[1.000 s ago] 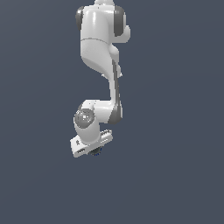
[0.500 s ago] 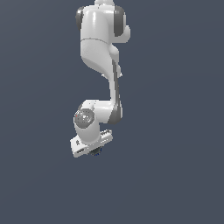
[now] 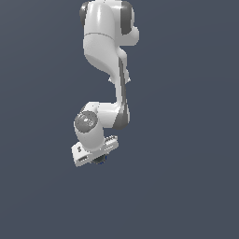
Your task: Pick up the object and move it to a goal position.
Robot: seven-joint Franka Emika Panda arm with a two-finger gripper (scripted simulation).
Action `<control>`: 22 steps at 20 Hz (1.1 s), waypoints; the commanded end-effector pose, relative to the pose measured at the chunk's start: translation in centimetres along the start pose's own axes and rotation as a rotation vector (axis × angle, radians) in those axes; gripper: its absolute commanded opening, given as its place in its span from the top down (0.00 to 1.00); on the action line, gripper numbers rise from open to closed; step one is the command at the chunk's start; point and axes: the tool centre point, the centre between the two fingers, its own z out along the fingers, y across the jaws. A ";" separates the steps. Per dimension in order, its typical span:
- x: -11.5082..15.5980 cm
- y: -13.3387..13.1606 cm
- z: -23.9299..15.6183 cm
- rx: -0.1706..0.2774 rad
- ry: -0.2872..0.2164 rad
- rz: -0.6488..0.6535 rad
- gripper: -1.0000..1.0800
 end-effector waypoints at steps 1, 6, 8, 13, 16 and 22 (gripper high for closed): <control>-0.1 0.5 -1.8 -0.002 0.002 0.000 1.00; -0.7 1.8 -6.4 -0.002 0.002 0.000 1.00; -0.9 2.3 -8.6 -0.002 0.002 0.000 1.00; -1.5 3.9 -14.2 -0.002 0.002 0.000 1.00; -1.8 4.8 -17.4 -0.002 0.002 0.000 1.00; -2.4 6.5 -23.6 -0.001 0.003 0.000 1.00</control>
